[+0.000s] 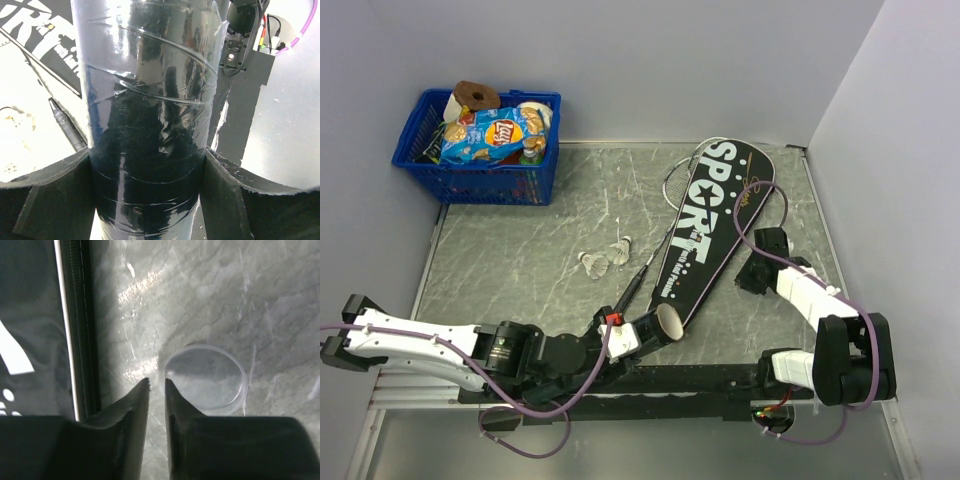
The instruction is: Pack up the badminton gear
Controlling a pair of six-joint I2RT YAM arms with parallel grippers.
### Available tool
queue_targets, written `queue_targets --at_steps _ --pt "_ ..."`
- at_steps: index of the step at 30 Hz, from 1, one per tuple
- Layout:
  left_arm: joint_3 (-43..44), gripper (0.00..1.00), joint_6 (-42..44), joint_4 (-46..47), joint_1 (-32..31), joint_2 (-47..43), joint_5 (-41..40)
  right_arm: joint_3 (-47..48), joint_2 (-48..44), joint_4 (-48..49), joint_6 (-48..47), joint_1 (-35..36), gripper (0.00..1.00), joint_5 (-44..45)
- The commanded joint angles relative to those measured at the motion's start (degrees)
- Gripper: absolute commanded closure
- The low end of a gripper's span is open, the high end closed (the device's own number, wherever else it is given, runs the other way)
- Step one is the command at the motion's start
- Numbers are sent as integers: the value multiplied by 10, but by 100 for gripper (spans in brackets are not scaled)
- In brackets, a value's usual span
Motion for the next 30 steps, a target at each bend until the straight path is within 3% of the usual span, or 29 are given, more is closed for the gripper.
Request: queue_targets --at_steps 1,10,15,30 --pt "7 76 -20 -46 -15 4 -29 21 -6 29 8 -4 64 12" --pt "12 76 -23 -55 -24 0 -64 100 -82 -28 -41 21 59 -10" --pt "15 77 -30 -63 -27 -7 -92 189 -77 -23 -62 106 56 -90" --pt "18 79 -49 -63 -39 -117 -188 376 208 34 -156 289 50 -161"
